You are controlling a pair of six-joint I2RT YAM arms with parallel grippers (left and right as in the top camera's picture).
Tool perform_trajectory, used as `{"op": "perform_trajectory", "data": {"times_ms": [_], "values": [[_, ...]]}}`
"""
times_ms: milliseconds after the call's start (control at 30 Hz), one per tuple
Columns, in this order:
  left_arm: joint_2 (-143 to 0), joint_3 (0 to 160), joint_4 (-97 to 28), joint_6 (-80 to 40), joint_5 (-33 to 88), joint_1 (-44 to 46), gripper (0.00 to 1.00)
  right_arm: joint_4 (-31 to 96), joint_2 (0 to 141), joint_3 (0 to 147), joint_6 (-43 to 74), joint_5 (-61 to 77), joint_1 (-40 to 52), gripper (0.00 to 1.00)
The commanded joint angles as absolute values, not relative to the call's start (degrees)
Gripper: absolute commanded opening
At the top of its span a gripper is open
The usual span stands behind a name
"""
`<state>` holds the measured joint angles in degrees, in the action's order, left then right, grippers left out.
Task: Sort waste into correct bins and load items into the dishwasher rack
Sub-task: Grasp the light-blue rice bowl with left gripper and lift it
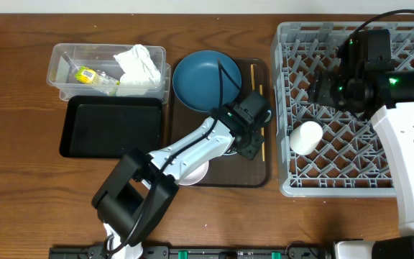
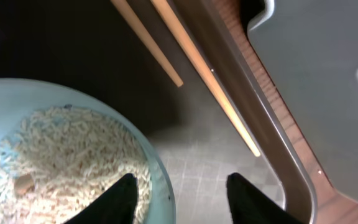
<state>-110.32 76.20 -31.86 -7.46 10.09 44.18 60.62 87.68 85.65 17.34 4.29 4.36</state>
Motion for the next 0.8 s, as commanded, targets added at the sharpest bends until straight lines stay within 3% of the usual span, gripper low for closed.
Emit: {"op": "perform_trajectory", "data": {"times_ms": [0, 100, 400, 533, 767], "values": [[-111.7, 76.3, -30.9, -7.8, 7.9, 44.3, 0.40, 60.7, 86.7, 86.3, 16.4, 4.6, 4.3, 0.70], [-111.9, 76.3, -30.5, -7.8, 7.3, 44.5, 0.33, 60.7, 86.7, 86.3, 16.4, 4.6, 4.3, 0.70], [-112.5, 76.3, -30.3, -7.9, 3.9, 46.3, 0.30, 60.7, 86.7, 86.3, 16.4, 4.6, 4.3, 0.70], [-112.5, 76.3, -30.3, -8.7, 3.0, 46.5, 0.15, 60.8, 86.7, 86.3, 16.4, 4.6, 4.3, 0.70], [-112.5, 76.4, -30.3, -9.0, 2.7, 46.5, 0.06, 61.6, 86.7, 86.3, 16.2, 4.5, 4.3, 0.70]]}}
